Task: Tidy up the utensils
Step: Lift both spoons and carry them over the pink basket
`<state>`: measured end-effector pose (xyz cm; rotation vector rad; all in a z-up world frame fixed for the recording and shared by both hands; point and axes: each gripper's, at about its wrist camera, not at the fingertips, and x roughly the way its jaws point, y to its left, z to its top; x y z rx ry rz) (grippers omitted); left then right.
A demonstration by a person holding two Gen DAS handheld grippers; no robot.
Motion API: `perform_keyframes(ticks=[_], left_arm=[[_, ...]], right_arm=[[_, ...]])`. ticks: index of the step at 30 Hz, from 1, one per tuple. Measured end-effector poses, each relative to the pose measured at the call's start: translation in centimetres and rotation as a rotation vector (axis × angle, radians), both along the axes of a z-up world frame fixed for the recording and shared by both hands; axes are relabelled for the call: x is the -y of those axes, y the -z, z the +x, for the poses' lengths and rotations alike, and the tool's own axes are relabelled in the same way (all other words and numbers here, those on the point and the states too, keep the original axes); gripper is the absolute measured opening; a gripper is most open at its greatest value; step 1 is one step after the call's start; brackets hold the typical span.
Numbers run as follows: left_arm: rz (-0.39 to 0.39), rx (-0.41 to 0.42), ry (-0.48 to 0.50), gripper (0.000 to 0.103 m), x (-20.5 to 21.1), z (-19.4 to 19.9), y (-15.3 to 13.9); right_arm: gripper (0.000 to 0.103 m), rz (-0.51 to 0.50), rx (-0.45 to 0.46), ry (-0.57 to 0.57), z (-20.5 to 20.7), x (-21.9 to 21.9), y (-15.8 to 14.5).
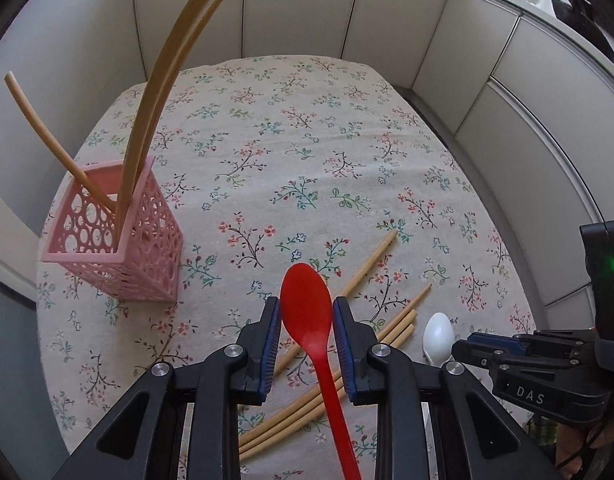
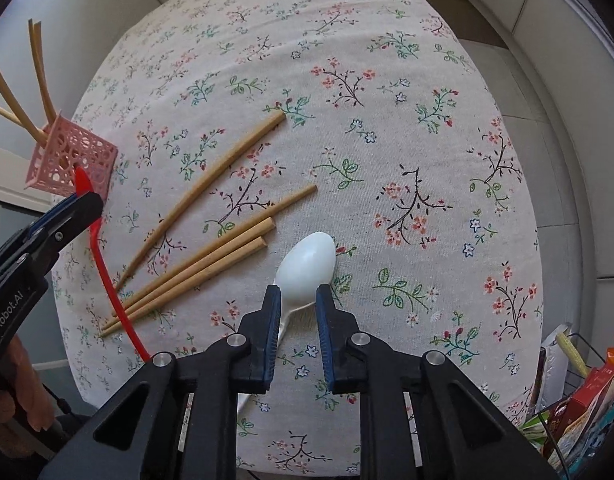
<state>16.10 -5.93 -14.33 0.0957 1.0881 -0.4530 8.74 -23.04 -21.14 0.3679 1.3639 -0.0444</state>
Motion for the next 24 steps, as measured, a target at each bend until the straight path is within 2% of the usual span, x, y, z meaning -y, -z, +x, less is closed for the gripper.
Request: perform_keyframes(ticks=[3, 5, 7, 8, 13, 15, 16, 21, 24], left_arm=[[0.005, -0.004, 0.003, 0.027, -0.1, 0.0, 0.2], [0.007, -0.006, 0.004, 0.027, -0.1, -0.1, 0.3], [0.009, -0.008, 0.005, 0.027, 0.1, 0.0, 0.4], [0.010, -0.008, 0.005, 0.027, 0.1, 0.0, 0.4], [0.019, -0.003, 0.005, 0.027, -0.1, 0.0, 0.5], [0.019, 0.001, 0.004, 0.027, -0.3, -0.1, 0.4], [0.018, 0.005, 0.004, 0.027, -0.4, -0.1, 0.3], [-0.014, 0.047, -0.004, 0.027, -1.2, -0.5, -1.3], [-0.042, 0.113, -0.017, 0.026, -1.8, -1.0, -3.3]], right_arm=[[0.022, -0.004, -0.032, 0.029, 0.1, 0.7, 0.8], [0.037, -0.006, -0.054, 0.028, 0.3, 0.8, 1.3], [0.048, -0.018, -0.072, 0.029, 0.6, 0.6, 1.8], [0.049, -0.028, -0.079, 0.026, 0.9, 0.4, 2.1], [0.049, -0.090, -0.103, 0.010, 2.1, -0.8, 3.1], [0.040, -0.141, -0.102, -0.002, 2.4, -1.4, 3.1], [0.040, -0.157, -0.095, -0.007, 2.5, -1.6, 3.1], [0.040, -0.145, -0.064, 0.009, 2.7, -1.4, 2.5], [0.040, -0.131, 0.007, 0.035, 2.2, -0.7, 0.4]])
